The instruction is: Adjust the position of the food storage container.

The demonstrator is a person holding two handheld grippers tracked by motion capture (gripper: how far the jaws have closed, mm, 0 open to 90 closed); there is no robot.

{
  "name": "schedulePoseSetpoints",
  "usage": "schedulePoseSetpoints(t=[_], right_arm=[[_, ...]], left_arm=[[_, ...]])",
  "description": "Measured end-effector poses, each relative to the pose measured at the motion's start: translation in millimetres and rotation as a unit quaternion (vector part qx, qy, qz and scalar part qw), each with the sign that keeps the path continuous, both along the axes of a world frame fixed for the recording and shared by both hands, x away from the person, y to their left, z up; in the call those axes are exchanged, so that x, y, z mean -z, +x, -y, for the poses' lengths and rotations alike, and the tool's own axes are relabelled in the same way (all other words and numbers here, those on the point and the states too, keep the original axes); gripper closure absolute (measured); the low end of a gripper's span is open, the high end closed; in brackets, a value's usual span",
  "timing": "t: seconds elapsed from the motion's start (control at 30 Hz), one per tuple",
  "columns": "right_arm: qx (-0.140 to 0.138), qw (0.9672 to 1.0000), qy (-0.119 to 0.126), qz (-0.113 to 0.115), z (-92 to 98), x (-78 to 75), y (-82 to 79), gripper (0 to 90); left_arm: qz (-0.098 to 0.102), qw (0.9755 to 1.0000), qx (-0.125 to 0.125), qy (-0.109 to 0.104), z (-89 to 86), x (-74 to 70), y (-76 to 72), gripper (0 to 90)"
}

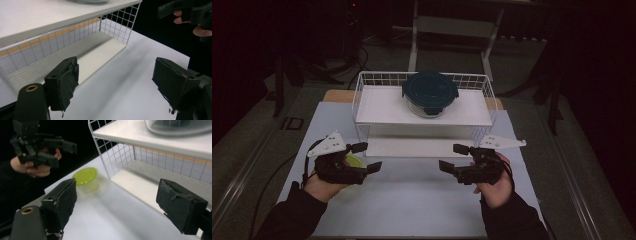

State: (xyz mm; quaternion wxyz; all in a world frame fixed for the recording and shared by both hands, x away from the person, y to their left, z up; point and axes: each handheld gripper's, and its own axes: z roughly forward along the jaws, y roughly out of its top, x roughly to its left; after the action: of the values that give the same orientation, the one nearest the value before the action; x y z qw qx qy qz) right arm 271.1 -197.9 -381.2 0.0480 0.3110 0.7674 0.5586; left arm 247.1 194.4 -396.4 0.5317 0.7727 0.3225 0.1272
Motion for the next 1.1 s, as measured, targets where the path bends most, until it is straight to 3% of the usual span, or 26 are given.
schedulePoseSetpoints(t=[0.2, 0.37, 0.53, 0.77, 0.87, 1.1], right_arm=[[0.007, 0.9999, -0.008, 0.004, 15.2, 11.2, -15.0, 16.4], [0.015, 0.9999, 0.002, -0.001, 26.4, 17.9, -23.7, 16.5], [0.022, 0.9997, 0.010, 0.001, 35.0, 23.6, -32.0, 16.5], [0.032, 0.9993, 0.015, -0.015, 46.0, 35.1, -40.9, 16.6], [0.034, 0.9991, 0.016, -0.020, 49.4, 38.9, -43.5, 16.7], [0.038, 0.9989, 0.016, -0.023, 53.8, 42.6, -46.4, 16.7]], left_arm=[[-0.003, 1.0000, -0.007, 0.003, -17.4, 4.7, -8.1, 25.7], [-0.006, 0.9998, -0.022, 0.000, -33.2, 11.5, -14.5, 34.4], [-0.017, 0.9989, -0.043, 0.002, -53.2, 26.2, -20.3, 49.4], [-0.028, 0.9974, -0.064, 0.015, -81.8, 43.1, -30.6, 62.1], [-0.044, 0.9955, -0.077, 0.033, -90.8, 52.5, -33.6, 68.6], [-0.062, 0.9934, -0.081, 0.053, -105.7, 71.3, -37.5, 82.1]])
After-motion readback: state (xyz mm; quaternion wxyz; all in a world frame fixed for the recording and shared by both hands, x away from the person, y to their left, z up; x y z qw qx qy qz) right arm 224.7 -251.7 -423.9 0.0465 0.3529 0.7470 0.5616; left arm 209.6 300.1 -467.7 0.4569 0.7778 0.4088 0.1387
